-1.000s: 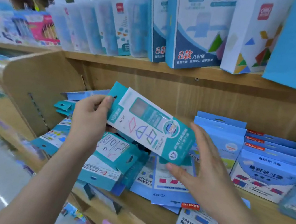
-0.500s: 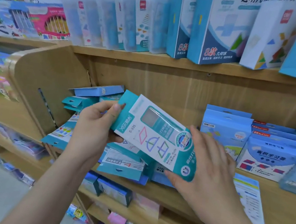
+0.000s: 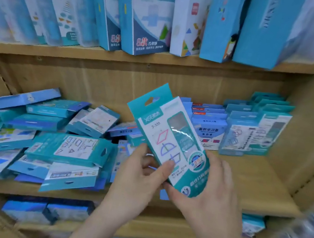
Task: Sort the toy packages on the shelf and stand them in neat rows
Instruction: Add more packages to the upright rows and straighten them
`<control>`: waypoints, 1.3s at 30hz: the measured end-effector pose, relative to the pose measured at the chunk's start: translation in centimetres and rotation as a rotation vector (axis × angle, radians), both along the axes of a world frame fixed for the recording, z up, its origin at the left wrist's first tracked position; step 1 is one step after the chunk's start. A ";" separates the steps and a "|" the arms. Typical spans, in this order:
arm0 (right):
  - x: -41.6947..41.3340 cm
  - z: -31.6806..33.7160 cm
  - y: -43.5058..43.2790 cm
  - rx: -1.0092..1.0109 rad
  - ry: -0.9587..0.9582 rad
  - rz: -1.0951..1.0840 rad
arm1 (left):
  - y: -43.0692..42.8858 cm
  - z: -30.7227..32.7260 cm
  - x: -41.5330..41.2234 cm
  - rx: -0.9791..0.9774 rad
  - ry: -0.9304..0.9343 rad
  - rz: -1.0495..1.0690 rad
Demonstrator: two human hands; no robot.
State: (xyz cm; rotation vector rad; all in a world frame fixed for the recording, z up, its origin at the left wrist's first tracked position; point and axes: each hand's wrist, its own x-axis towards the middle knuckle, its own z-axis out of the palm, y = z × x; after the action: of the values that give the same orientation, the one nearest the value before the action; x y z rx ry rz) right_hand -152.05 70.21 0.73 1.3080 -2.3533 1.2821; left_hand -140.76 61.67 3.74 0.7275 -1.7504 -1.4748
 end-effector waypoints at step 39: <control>-28.8 -2.6 0.7 0.221 0.247 -0.089 | 1.1 -7.9 -34.1 -0.851 -0.730 0.118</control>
State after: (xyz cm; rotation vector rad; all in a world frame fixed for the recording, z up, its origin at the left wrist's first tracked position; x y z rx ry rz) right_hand -180.89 70.94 -1.90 1.3164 -2.3955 0.8017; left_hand -174.91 62.75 -4.18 0.9120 -2.5343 -0.2552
